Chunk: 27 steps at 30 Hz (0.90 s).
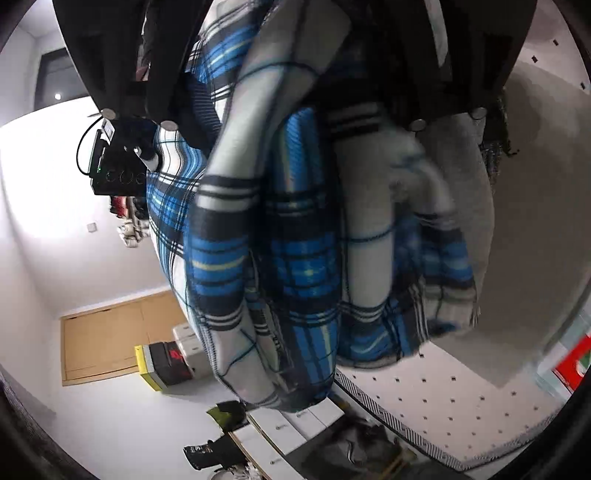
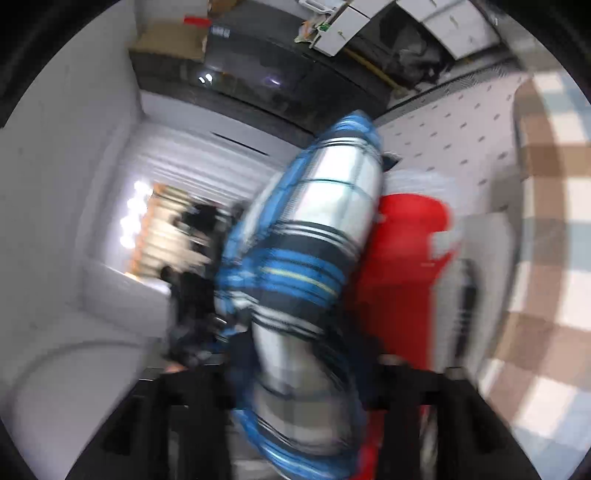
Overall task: Fold large clothes
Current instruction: 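Grasp the folded bundle with both grippers and lift it off the bedspread, then carry the bundle with both grippers and lower it onto the clothes stack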
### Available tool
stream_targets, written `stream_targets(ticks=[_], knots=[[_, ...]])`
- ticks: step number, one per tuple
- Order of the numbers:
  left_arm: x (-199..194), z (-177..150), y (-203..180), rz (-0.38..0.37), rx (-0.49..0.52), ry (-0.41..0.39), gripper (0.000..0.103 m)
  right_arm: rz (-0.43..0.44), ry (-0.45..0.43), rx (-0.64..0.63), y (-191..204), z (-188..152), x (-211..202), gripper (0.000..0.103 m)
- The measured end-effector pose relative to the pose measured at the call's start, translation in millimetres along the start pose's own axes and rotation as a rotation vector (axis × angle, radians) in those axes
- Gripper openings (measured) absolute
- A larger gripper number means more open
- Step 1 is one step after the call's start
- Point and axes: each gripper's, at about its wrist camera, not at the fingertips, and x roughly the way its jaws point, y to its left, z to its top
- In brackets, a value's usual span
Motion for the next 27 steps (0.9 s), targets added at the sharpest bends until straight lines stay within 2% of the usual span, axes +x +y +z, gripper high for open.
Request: stream_targets(ticks=[3,5,7,8,10,12,13,15,17,18,19,20,22,25,27], knots=[[-6,4,-6,0.036,0.015,-0.013,0.068,-0.131,0.002,-0.119,10,-6,-11,0.070],[-16,4,-23,0.103,0.027,-0.053,0.069,-0.221,-0.017,-0.206,23,-7,-22,0.070],[-35,0,-32,0.182,0.042,-0.098,0.069,-0.368,-0.097,-0.383,52,-9,-33,0.070],[-48,-4,-40,0.211,0.056,-0.147,0.069,-0.421,-0.141,-0.470,67,-10,-34,0.070],[-65,-12,-47,0.202,0.076,-0.246,0.069,-0.457,-0.197,-0.602,88,-14,-35,0.071],[-74,-25,-53,0.209,0.106,-0.302,0.069,-0.453,-0.191,-0.674,111,-11,-23,0.071],[-76,-33,-62,0.199,0.136,-0.321,0.069,-0.440,-0.162,-0.684,115,-7,-11,0.070],[-74,-46,-68,0.127,0.191,-0.328,0.069,-0.449,-0.117,-0.680,122,2,12,0.069],[-72,-50,-61,0.131,0.202,-0.341,0.069,-0.475,-0.072,-0.626,117,9,33,0.069],[-69,-54,-58,0.149,0.200,-0.364,0.069,-0.487,-0.009,-0.586,108,12,50,0.070],[-68,-55,-53,0.140,0.204,-0.375,0.069,-0.517,0.011,-0.582,109,9,55,0.070],[-59,-56,-48,0.113,0.223,-0.364,0.069,-0.574,0.033,-0.589,104,6,65,0.070],[-39,-54,-34,0.122,0.212,-0.299,0.069,-0.637,0.086,-0.569,90,7,78,0.071],[-13,-42,-9,0.173,0.139,-0.225,0.069,-0.621,0.090,-0.506,77,9,74,0.072],[-3,-39,7,0.124,0.095,-0.220,0.069,-0.597,0.085,-0.514,76,7,68,0.072]])
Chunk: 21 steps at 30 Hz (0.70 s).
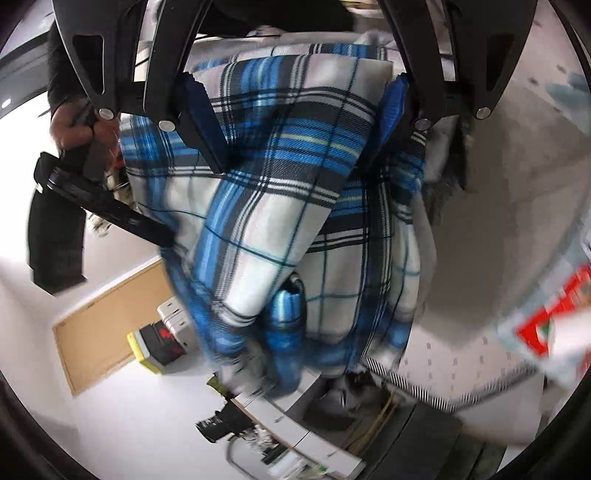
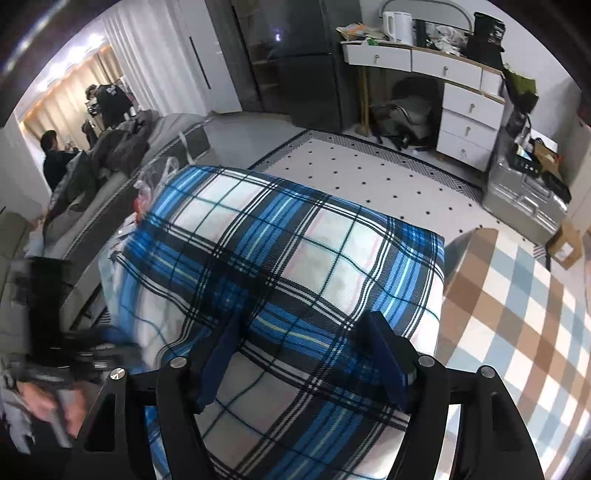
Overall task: Fold large clothes
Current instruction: 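Carry the bundle with both grippers and lower it onto the clothes stack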
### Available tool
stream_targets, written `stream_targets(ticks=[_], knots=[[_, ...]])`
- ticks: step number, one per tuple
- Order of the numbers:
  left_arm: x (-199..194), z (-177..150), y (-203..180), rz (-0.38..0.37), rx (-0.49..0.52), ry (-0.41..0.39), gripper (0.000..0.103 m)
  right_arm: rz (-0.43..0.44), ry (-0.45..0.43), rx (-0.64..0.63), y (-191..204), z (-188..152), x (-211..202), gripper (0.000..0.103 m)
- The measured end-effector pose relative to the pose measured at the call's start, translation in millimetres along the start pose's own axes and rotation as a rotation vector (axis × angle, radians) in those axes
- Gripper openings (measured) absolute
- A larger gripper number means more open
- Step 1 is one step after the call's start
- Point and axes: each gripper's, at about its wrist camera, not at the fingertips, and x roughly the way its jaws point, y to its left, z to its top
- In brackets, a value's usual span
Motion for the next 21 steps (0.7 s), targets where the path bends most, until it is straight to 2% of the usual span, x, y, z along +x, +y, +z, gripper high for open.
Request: stream_targets(ticks=[2,5,8,11,12,14,16,18,21], knots=[[-1,1,6,-0.014,-0.024,-0.027,0.069,0.014,-0.050,-0.001,1,-1,-8,0.072],[-13,1,1,0.003,-0.016,-0.039,0.069,0.068,-0.123,-0.029,14,-12,-38,0.072],[-26,1,-5,0.029,-0.022,-0.065,0.069,0.074,-0.147,-0.152,33,-37,-54,0.073],[-42,-10,-18,0.050,-0.011,-0.100,0.069,-0.008,-0.123,-0.314,53,-66,-45,0.074],[-44,-20,-18,0.050,-0.016,-0.114,0.069,-0.044,-0.121,-0.328,58,-73,-40,0.075],[-45,-30,-23,0.043,-0.026,-0.145,0.069,-0.058,-0.143,-0.293,64,-78,-45,0.075],[-53,-49,-25,0.059,-0.023,-0.178,0.069,0.008,-0.164,-0.234,65,-84,-54,0.075],[-58,-70,-36,0.084,0.025,-0.222,0.069,0.123,-0.197,-0.178,60,-100,-68,0.074],[-58,-97,-52,0.155,0.095,-0.269,0.069,0.189,-0.298,-0.105,50,-137,-95,0.074]])
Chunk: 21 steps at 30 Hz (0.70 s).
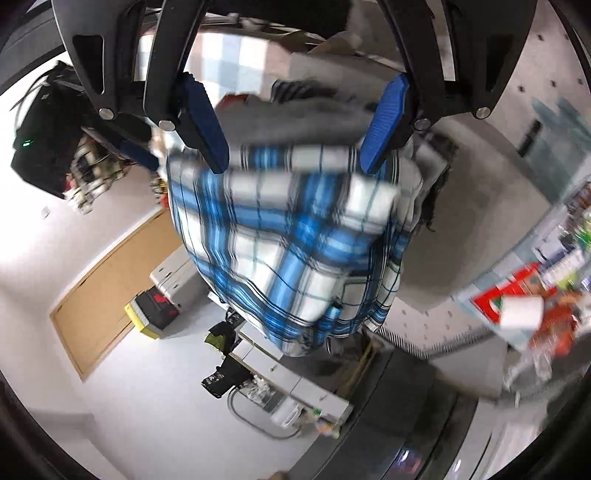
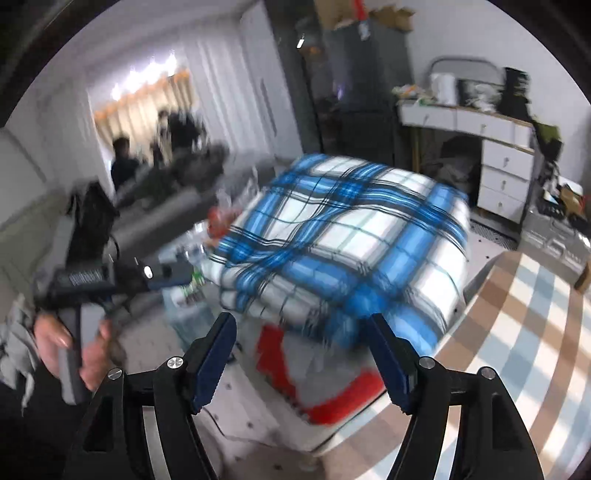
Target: Fold large clothes
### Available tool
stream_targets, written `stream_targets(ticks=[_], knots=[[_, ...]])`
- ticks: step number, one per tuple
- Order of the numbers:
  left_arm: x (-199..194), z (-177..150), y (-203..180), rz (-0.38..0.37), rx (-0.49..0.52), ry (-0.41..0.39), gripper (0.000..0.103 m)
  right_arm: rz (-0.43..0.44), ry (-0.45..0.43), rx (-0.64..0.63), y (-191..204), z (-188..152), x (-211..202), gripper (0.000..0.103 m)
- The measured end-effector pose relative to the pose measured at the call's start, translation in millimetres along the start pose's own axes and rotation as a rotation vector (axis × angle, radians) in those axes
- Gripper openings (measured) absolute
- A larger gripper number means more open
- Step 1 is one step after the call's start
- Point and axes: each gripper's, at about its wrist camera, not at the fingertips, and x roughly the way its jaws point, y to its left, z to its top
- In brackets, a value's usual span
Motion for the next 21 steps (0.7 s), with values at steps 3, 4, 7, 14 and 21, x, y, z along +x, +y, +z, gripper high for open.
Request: stream_targets(ticks=[3,4,7,14,21], knots=[[-6,-20,-17,0.049,0.055,-0.058,0.070,-0.007,-0.114,0.049,7,-39,-42,0.077],[-10,-32,-27,0.091,0.089,-0.086,0.070,-0.034,-0.152,0.053,9,-51,-53,0.085],[-24,-63,-53,0.168,0.184,-0.212,0.070,-0.132,-0.312,0.023,25,-94,-92,0.103],[-55,-128,-99,0.210,0.298,-0.438,0.098,-0.283,-0.546,-0.079,65,-148,-151,0.103],[-72,-148,-117,0.240,0.355,-0.532,0.102,-0.278,-0.560,-0.082,78,-168,-166,0.103]])
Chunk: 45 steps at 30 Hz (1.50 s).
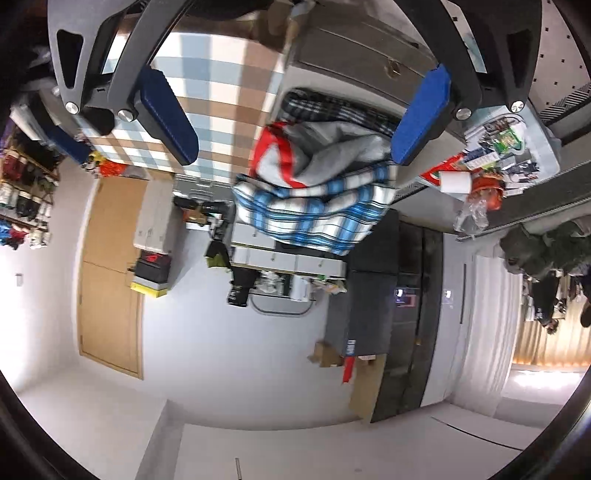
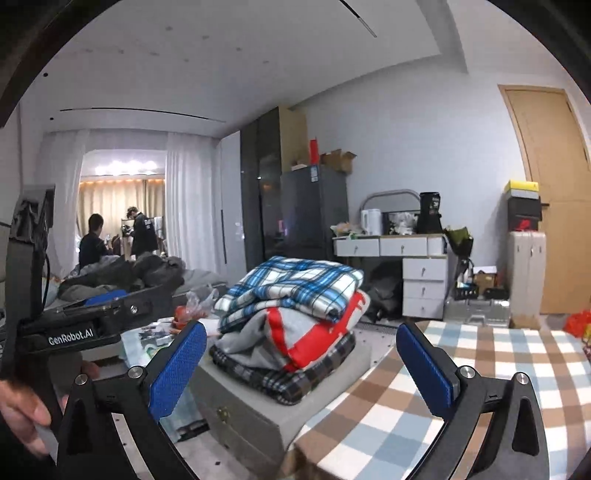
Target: Fold large clothes
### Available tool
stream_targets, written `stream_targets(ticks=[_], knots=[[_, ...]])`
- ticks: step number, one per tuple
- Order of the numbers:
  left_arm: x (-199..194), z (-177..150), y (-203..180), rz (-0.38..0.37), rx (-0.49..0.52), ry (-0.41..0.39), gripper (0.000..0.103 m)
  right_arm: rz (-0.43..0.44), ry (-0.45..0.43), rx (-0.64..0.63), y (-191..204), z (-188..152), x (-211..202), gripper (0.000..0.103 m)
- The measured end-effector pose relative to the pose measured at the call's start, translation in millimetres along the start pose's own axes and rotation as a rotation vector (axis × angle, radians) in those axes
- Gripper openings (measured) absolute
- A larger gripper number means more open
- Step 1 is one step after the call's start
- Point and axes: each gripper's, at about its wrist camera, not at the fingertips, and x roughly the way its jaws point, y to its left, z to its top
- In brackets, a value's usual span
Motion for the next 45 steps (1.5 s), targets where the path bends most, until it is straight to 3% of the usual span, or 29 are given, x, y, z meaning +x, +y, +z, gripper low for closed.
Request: stream_targets(ticks=[6,18,45], knots=[[0,1,-1,-0.010,0.044,-0.008,0.102,-0.060,-0.022,-0.024,8,-7,-14,0.103],[2,-4,-4,-0.027,0.070,0.001,0.102,-0.042,-0.056,0.044,3,-5,-25,0.103],[2,-6,-6,-0.024,0.095,0.026,0.102,-0.018,-0.055,0.044,13,-9,-25,0.103]])
